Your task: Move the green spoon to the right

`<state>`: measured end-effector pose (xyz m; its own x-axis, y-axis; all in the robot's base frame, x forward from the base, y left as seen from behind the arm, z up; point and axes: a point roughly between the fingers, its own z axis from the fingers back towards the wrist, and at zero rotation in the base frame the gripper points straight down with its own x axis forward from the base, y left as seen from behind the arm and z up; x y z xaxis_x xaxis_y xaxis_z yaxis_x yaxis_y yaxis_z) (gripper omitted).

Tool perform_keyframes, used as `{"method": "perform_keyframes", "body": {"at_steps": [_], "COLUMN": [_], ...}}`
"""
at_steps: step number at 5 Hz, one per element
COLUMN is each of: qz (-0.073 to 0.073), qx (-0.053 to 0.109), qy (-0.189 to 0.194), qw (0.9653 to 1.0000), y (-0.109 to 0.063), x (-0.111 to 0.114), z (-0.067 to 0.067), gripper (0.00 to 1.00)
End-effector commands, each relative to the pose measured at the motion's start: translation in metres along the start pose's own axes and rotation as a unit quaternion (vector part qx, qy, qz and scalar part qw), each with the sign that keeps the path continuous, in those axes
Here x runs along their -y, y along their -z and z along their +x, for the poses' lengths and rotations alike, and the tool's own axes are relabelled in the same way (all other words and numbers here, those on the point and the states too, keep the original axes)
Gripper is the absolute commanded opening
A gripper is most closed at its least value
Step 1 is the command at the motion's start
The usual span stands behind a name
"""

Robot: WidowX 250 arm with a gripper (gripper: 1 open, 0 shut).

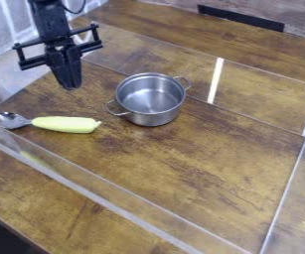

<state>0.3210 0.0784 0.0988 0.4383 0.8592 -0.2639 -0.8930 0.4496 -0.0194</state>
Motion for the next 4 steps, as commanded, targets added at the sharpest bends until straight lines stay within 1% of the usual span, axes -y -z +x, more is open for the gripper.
{"method": "perform_keyframes", "body": {"at_steps": [1,2,3,4], "qz": [-0.023,-0.020,-0.018,-0.028], "qx": [0.031,0.049,0.057,0.055], "qy": [-0.009,-0.030,-0.036,-0.042], "qw": [0.9992,0.9982,0.9976,0.9972], "y": [-0.012,0.013,0.026,0.013], "x": [0.007,0.003,0.010,0.018], "z": [-0.016,-0.018,-0.027,-0.038], "gripper": [0.00,0.00,0.00,0.00]}}
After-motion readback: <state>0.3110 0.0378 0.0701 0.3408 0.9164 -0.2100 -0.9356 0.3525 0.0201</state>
